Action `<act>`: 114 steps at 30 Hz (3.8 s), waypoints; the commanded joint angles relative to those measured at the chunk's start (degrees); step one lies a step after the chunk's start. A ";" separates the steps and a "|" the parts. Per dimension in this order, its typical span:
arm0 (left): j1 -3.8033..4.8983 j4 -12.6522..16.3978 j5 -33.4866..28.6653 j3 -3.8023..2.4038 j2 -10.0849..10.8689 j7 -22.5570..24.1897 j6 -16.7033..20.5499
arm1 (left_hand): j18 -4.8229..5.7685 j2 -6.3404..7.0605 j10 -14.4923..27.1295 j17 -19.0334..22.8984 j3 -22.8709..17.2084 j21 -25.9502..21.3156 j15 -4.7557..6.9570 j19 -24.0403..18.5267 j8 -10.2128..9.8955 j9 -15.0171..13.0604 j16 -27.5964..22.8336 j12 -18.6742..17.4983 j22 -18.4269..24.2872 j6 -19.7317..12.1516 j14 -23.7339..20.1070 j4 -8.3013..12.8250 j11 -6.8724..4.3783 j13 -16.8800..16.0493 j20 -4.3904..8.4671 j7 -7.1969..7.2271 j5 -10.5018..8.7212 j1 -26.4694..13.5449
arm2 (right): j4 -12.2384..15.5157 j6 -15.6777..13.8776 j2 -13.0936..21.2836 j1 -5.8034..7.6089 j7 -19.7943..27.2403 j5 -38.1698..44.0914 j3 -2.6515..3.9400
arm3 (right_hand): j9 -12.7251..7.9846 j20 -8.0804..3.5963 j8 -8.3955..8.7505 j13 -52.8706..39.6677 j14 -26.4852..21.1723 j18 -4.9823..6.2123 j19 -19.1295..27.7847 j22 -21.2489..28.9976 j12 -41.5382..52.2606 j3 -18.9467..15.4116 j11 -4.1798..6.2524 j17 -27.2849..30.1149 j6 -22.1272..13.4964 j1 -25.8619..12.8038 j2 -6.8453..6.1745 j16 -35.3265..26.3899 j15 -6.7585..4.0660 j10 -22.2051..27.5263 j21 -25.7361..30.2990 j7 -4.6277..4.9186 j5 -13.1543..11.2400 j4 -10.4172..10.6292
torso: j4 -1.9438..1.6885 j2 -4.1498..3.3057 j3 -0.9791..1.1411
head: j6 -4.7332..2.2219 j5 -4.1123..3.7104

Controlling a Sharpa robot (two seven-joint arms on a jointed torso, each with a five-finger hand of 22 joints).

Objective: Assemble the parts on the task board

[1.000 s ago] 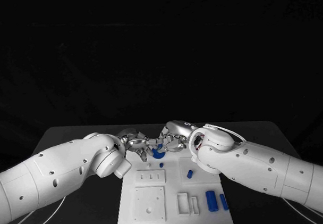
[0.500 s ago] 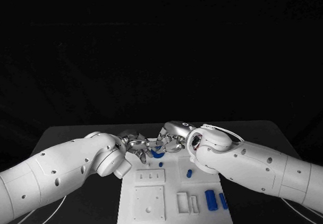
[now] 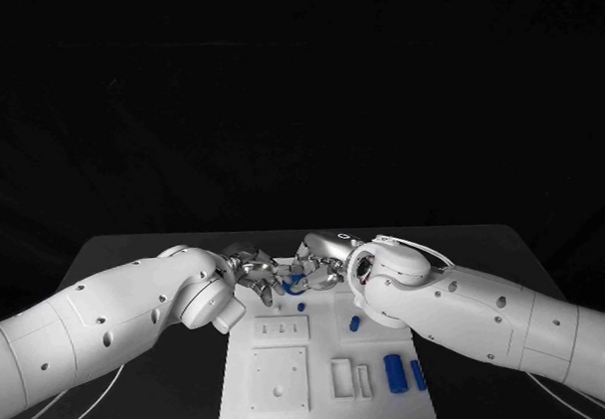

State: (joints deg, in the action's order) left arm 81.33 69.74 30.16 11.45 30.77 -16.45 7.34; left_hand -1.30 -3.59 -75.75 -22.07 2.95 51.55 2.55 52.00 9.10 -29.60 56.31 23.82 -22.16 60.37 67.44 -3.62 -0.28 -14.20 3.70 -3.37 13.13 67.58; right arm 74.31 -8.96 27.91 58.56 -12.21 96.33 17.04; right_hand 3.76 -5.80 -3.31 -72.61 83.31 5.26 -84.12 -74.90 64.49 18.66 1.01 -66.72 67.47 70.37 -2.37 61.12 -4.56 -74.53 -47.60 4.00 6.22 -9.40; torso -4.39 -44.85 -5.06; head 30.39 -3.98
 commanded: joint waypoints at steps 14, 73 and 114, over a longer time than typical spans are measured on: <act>0.06 0.05 -0.37 0.18 -0.83 -0.47 -3.25 | 0.63 -0.36 -0.62 0.01 1.36 -0.07 0.14 -0.15 -0.34 0.93 -0.26 -0.90 -0.01 0.97 -0.36 2.26 -0.19 0.51 0.11 0.22 -0.40 2.03 | -0.11 1.26 -0.40 0.00 -0.57 0.71 -0.21 | 0.09 0.07 -0.29 0.05 -0.04 -0.15 -1.80 -5.59 -0.24 -0.28 0.07 -0.07 0.46 -0.02 0.81 -0.20 -0.15 0.44 0.33 -0.14 0.30 -0.20 | -0.03 -0.04 0.05 | 0.28 -0.13; 0.05 0.40 1.49 0.22 -0.07 -2.58 -3.02 | 0.26 -2.19 -5.00 -4.06 -14.44 5.59 2.13 -0.51 -4.18 -29.62 3.67 -0.32 -3.40 7.63 1.58 12.12 -2.26 -1.08 2.06 3.14 16.40 -1.54 | 0.59 -3.26 2.00 -0.44 0.69 0.94 -0.69 | -0.35 1.52 -0.09 3.14 -1.18 0.92 -1.67 -4.99 -3.39 -14.82 -2.01 1.73 -14.54 1.61 -4.73 -2.57 1.39 3.51 4.64 2.84 1.95 8.10 | 0.00 -0.04 0.17 | 0.92 0.05; -5.33 0.88 28.30 2.26 -2.12 -13.84 5.38 | -0.08 -0.19 -10.72 -14.01 -14.76 5.88 5.66 8.69 -4.99 -25.06 10.46 10.73 -14.23 14.24 10.00 17.50 -5.07 -13.04 5.43 5.38 25.92 -5.86 | -4.02 -16.79 12.89 -1.50 8.12 -17.23 8.21 | -0.19 1.62 -0.24 8.54 -2.68 1.59 -1.89 -3.09 -6.95 -12.74 -1.76 7.16 -11.28 1.57 -5.60 -7.92 1.38 5.98 17.16 2.61 10.32 8.16 | 0.94 0.24 0.82 | 3.47 1.20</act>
State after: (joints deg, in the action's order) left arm 76.14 70.67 55.00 13.73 28.83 -29.42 11.43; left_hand -1.30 -3.52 -84.55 -35.81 -9.92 57.76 7.99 60.32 3.83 -43.13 66.99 34.25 -35.87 65.83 76.80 11.65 -4.61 -27.38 9.12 -4.85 38.89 61.87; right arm 70.54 -24.44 40.88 57.01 -5.19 81.09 25.20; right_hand 3.48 -4.07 -3.53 -64.12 80.50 6.11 -83.84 -74.91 57.43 5.65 -1.02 -59.62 55.67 72.47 -8.22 53.31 -2.84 -68.62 -30.74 6.51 16.26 -1.27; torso -3.43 -44.59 -4.11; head 33.63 -2.68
